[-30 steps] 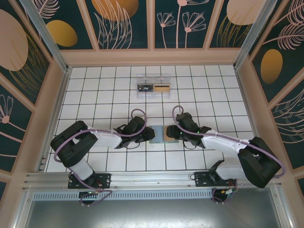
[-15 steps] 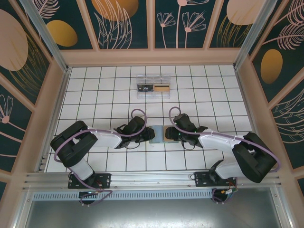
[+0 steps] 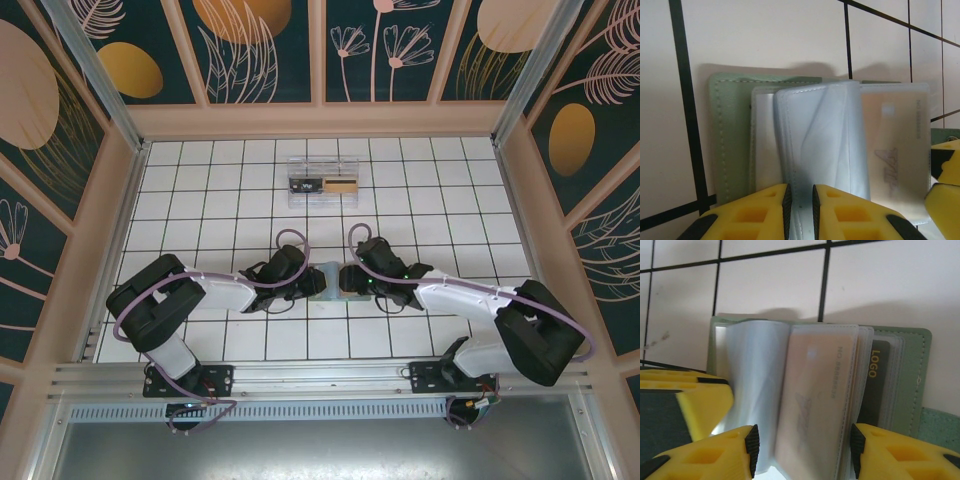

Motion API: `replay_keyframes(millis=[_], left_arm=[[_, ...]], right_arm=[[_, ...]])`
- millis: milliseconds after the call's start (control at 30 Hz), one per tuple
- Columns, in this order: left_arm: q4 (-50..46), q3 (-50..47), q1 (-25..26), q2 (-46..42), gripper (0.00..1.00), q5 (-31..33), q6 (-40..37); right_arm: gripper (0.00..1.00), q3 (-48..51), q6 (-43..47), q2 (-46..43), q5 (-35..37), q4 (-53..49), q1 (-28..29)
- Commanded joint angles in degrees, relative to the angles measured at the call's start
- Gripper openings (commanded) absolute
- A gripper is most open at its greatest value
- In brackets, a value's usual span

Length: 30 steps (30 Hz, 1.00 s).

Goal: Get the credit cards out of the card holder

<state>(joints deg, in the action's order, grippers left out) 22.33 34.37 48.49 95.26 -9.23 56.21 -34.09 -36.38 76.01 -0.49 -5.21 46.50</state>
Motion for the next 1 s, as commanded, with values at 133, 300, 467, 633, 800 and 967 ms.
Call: replay_keyframes(millis=[133, 300, 467, 633, 800, 967], left_arm=[[0.8, -1.0, 0.3, 0.5, 0.22, -1.1, 0.5], [-1.0, -0.9, 0.3, -0.8, 0.22, 0.1, 0.0], [-8.6, -0.3, 0.3, -6.7, 0.22, 5.4, -2.8], [-12.1, -0.7, -0.2, -8.8, 0.23, 8.9, -4.8], [-9.6, -0.6, -0.2, -4.3, 0.23, 5.8, -4.0], [-9.6, -0.4, -0.2, -2.4, 0.23, 5.0, -3.7]], right_arm=[[0.54, -3.6, -0.4, -0.6, 1.1, -2.1, 1.7], [0.54, -4.1, -0.5, 0.5, 5.3, -4.9, 1.8], [0.54, -3.7, -1.1, 0.9, 7.2, -5.4, 1.8], [0.54, -4.0, -0.6, 2.3, 6.4, -4.3, 1.7], [0.55, -3.9, -0.8, 4.3, 5.9, -3.4, 1.8], [0.55, -3.7, -0.8, 4.7, 6.0, -3.3, 1.7]])
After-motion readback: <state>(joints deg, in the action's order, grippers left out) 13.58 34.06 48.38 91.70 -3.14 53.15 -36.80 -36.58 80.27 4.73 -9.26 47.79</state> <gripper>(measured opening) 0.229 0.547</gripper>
